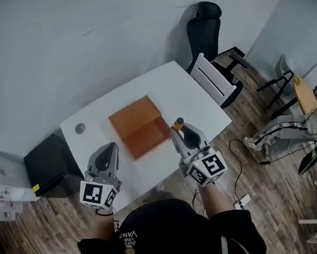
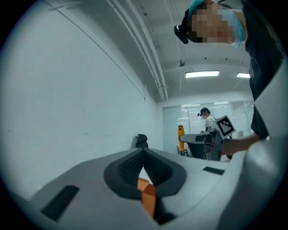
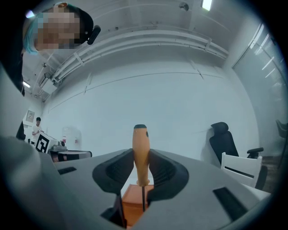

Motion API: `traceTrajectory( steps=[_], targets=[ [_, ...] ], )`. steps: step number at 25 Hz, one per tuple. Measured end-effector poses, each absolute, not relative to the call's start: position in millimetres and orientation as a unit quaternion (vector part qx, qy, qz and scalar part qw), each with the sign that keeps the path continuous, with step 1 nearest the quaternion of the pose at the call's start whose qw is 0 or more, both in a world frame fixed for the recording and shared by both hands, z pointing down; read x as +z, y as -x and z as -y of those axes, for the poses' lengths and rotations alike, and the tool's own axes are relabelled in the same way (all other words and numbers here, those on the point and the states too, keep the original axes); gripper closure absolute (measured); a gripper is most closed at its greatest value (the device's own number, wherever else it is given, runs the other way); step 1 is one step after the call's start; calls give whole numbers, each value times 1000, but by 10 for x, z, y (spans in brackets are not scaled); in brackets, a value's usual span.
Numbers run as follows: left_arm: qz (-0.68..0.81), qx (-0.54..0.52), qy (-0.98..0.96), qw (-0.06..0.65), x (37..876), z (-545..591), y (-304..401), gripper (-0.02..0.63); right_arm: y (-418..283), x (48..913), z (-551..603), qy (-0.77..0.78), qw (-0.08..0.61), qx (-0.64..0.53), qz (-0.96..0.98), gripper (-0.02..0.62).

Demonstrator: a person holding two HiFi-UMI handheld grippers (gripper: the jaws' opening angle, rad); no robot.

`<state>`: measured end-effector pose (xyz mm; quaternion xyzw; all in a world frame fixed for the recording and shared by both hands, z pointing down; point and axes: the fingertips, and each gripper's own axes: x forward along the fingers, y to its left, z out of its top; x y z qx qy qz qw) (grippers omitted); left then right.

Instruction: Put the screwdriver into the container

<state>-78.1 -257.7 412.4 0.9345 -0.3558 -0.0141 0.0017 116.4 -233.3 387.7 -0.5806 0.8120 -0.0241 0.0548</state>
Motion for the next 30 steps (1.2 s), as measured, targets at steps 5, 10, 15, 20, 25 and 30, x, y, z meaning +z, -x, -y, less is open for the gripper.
traceTrajectory(
  steps=[5, 10, 15, 20, 25, 30],
  targets=[
    [369, -13, -929, 2, 4136, 2742, 762, 592, -1201, 3897, 2576, 570, 53, -23, -820, 482],
    [378, -12, -926, -3, 4130, 2873, 709, 592, -1268, 3929, 2787, 561, 56, -25, -825, 482],
    [388, -9, -921, -2, 4135, 2968, 677, 592, -1306, 3951, 2944, 551, 56, -26, -832, 482],
    [397, -8, -918, 0, 4173, 3016, 665, 592, -1272, 4047, 3072, 535, 29, -16, -844, 482],
    [407, -1, -913, 4, 4216, 3062, 664, 592, -1215, 4263, 3239, 517, -10, -17, -856, 482],
    [418, 9, -908, 8, 4279, 3059, 703, 592, -1166, 4563, 3346, 503, -38, -36, -863, 482]
  ],
)
